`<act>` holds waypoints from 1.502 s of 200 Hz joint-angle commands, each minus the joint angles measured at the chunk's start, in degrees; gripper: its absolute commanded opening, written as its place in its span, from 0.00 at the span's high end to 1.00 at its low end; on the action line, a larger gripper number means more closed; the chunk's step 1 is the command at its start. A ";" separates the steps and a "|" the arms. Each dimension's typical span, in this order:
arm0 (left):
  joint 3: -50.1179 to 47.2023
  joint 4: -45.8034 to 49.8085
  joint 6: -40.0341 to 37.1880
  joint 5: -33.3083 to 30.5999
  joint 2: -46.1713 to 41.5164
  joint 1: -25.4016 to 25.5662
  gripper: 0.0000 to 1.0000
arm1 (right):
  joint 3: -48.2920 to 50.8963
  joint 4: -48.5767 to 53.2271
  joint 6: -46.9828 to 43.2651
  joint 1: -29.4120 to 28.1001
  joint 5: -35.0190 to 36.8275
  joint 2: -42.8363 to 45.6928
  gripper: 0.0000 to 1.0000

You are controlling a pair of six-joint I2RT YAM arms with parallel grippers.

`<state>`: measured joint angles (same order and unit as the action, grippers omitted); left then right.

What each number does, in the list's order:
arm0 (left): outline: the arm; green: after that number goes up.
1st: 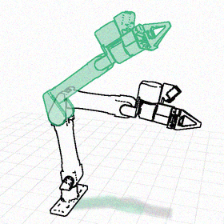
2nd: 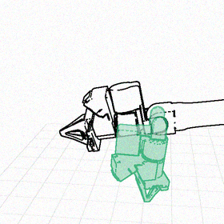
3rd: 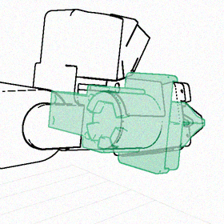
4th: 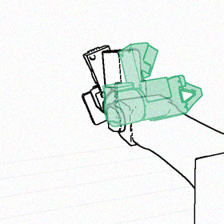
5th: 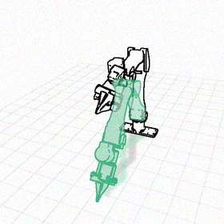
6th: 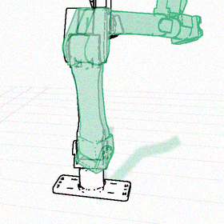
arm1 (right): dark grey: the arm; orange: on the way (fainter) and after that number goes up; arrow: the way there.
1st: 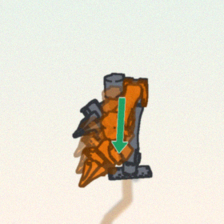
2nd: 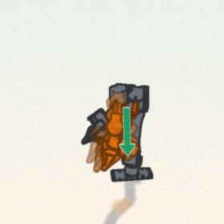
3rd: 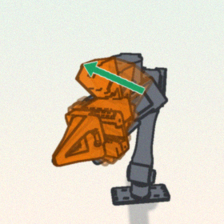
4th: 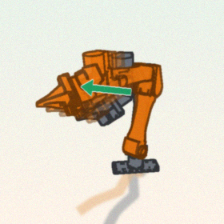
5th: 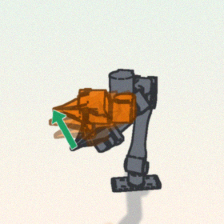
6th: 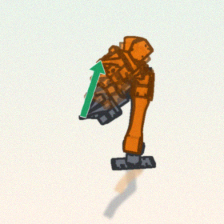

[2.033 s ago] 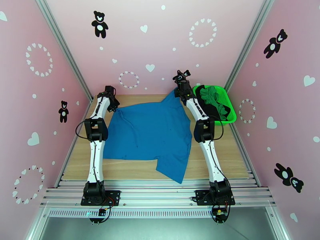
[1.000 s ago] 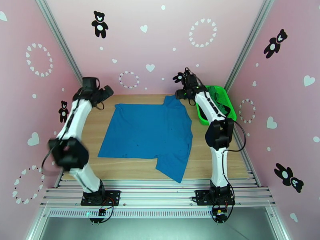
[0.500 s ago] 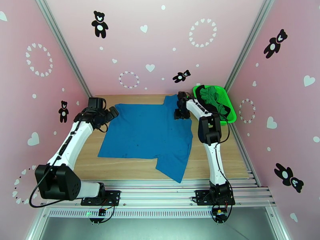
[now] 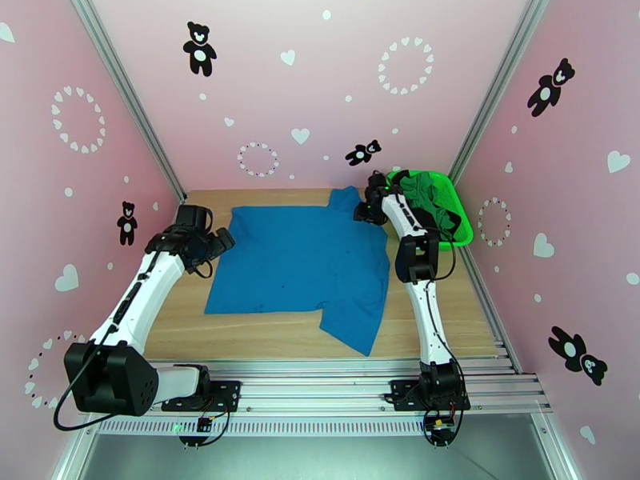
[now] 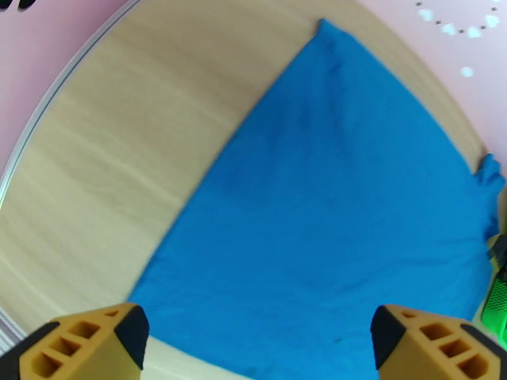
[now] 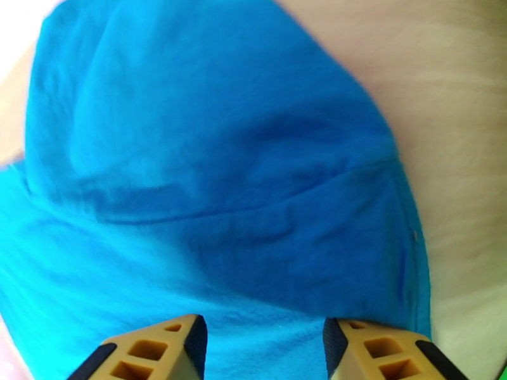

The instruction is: Fold and stack the mixed laundry pile

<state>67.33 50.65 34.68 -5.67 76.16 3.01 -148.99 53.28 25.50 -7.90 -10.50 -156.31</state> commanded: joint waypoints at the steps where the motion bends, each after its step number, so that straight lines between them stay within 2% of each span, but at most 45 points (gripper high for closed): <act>1: -3.37 3.90 2.06 -1.64 -0.26 0.22 0.04 | -0.69 -3.41 3.32 0.47 -4.30 -4.14 0.44; 28: -7.15 4.58 4.39 0.07 0.74 0.22 0.12 | -0.36 -6.18 2.67 0.31 -9.75 -2.07 0.44; 45: -9.84 4.01 5.84 2.97 2.83 0.22 0.23 | 0.05 -6.50 0.33 -0.09 -11.25 1.51 0.44; 72: -14.86 0.20 8.22 6.37 6.69 0.24 0.38 | 4.47 -5.87 -4.67 -0.63 -13.24 11.33 0.44; 90: -17.54 -1.21 10.47 5.14 7.74 0.09 0.41 | 10.64 -5.33 -8.53 -1.31 -13.76 19.71 0.44; 139: -21.65 -0.94 14.97 -0.54 8.38 -0.56 0.39 | 36.65 -9.22 -15.55 -4.93 -14.03 42.03 0.43; 185: -22.93 -2.72 17.73 -4.61 8.14 -1.21 0.38 | 54.89 -16.03 -15.57 -7.55 -14.96 52.72 0.43; 235: -23.19 -7.32 18.68 -5.92 11.08 -2.81 0.41 | 67.67 -20.90 -14.52 -9.58 -15.12 58.66 0.43; 254: -22.51 -8.96 18.40 -4.39 13.99 -2.90 0.48 | 70.97 -21.63 -14.25 -10.02 -15.12 60.18 0.43; 288: -22.29 -10.86 17.91 -2.99 15.90 -2.92 0.53 | 73.90 -21.12 -14.36 -10.17 -13.77 62.95 0.43; 300: -21.64 -10.72 17.41 -2.72 16.44 -2.91 0.59 | 74.43 -20.74 -14.33 -10.12 -13.42 63.98 0.43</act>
<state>46.17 43.20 52.69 -9.45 89.06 0.51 -75.92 33.45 10.96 -18.00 -24.93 -96.14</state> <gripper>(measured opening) 0.454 0.567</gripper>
